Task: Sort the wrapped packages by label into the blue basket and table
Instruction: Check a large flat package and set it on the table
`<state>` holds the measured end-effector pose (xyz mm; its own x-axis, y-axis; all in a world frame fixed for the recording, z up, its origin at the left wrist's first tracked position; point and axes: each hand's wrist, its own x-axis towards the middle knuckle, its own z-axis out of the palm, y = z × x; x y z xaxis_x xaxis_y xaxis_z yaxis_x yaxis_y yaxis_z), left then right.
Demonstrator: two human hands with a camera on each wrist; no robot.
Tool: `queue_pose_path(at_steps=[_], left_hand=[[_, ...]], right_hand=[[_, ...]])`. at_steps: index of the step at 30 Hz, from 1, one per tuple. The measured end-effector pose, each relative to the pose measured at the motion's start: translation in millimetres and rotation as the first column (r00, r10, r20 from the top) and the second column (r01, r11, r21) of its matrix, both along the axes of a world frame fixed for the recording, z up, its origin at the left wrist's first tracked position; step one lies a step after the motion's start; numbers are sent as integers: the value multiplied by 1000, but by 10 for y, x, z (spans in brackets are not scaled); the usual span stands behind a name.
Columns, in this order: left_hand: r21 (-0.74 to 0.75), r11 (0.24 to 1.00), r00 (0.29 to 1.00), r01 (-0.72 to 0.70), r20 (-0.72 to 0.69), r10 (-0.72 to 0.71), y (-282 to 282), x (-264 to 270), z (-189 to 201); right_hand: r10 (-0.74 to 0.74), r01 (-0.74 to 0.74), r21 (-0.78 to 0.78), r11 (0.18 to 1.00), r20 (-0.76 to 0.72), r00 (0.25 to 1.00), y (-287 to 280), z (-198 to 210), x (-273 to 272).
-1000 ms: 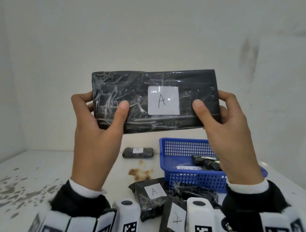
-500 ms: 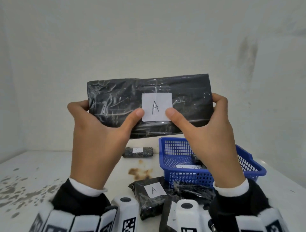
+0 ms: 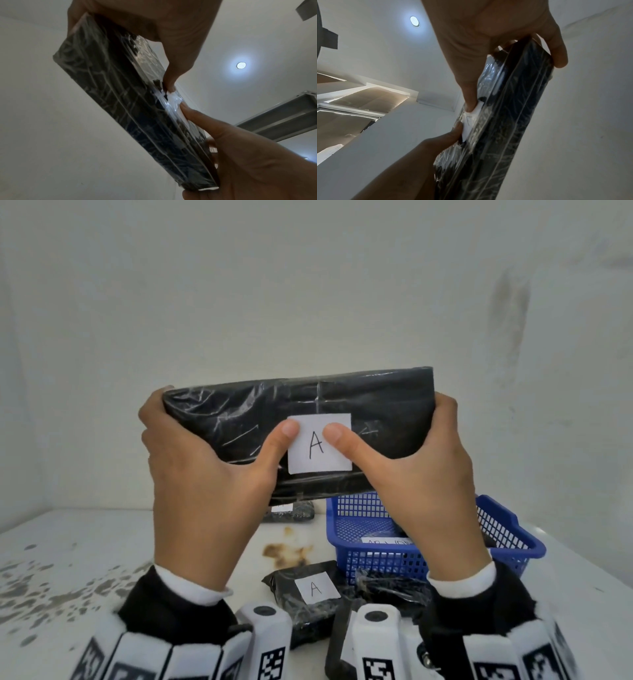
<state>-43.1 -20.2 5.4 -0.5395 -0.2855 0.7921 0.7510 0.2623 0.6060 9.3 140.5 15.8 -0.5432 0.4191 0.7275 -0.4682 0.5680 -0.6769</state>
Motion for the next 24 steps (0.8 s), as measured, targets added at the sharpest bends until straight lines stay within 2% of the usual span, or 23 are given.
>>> queue_pose_path(at_steps=[13,24], left_hand=[[44,996,993,73,91,-77,-45,13,25],[221,962,974,162,119,-191,-90,43,103]], right_hand=[[49,-49,-68,996,-12,999,58,14,-25],[124,-119,-128,985,31,992,85,37,-41]])
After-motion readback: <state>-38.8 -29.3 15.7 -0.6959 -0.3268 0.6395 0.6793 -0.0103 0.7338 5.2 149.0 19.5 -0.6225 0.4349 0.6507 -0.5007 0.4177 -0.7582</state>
